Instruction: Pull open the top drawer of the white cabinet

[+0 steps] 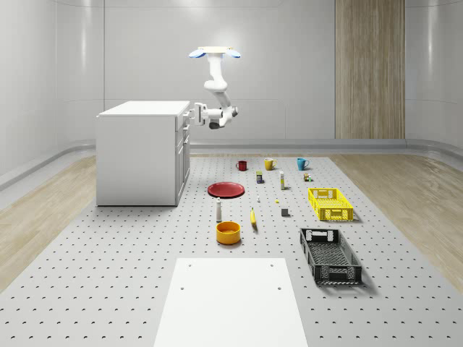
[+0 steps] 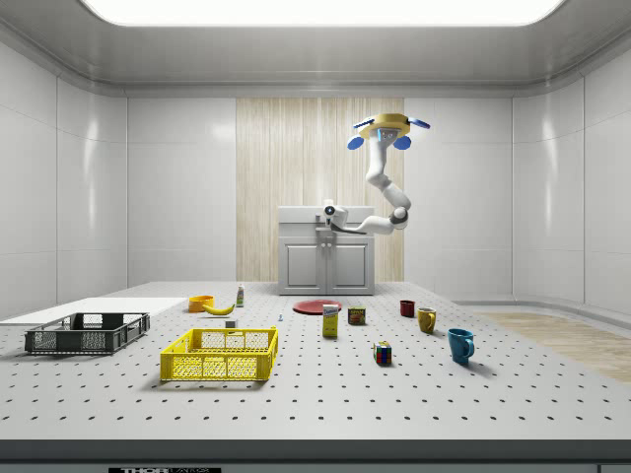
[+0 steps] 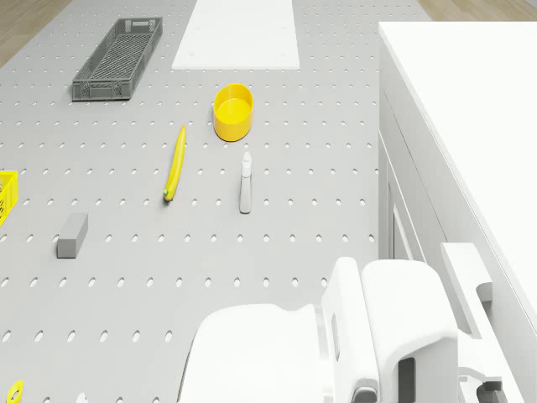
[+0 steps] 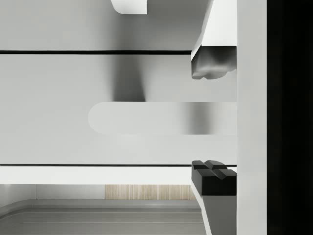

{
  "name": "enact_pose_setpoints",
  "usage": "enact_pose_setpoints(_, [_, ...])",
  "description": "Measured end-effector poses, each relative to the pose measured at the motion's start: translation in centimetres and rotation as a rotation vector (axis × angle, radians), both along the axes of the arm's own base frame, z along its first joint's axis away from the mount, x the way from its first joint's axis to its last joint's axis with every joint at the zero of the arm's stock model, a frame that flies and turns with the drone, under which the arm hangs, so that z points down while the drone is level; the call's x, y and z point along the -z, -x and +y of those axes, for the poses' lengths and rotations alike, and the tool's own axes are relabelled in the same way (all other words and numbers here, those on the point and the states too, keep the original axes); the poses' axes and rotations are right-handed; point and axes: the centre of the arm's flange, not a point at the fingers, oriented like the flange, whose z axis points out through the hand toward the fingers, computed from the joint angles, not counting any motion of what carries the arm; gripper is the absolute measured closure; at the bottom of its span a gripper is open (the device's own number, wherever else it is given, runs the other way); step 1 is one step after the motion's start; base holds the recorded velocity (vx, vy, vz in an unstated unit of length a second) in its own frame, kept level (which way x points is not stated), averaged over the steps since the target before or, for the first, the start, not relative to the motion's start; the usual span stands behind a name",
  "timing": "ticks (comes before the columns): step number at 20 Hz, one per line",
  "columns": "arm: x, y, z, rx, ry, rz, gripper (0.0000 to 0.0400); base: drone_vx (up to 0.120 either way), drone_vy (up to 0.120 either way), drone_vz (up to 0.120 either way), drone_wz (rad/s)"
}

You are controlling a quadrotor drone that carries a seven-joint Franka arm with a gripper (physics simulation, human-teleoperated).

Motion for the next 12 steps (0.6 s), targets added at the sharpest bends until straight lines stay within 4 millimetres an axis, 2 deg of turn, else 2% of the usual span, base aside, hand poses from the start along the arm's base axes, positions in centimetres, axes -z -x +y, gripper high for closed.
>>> enact_pose_setpoints(6, [0.0,0.0,1.2,0.0,0.0,0.0,0.0099,0.0,0.0,0.0,0.0])
enact_pose_setpoints(9, [0.0,0.0,1.4,0.0,0.0,0.0,0.0191,0.0,0.0,0.0,0.0])
enact_pose_setpoints(12, [0.0,0.0,1.5,0.0,0.0,0.0,0.0242,0.0,0.0,0.0,0.0])
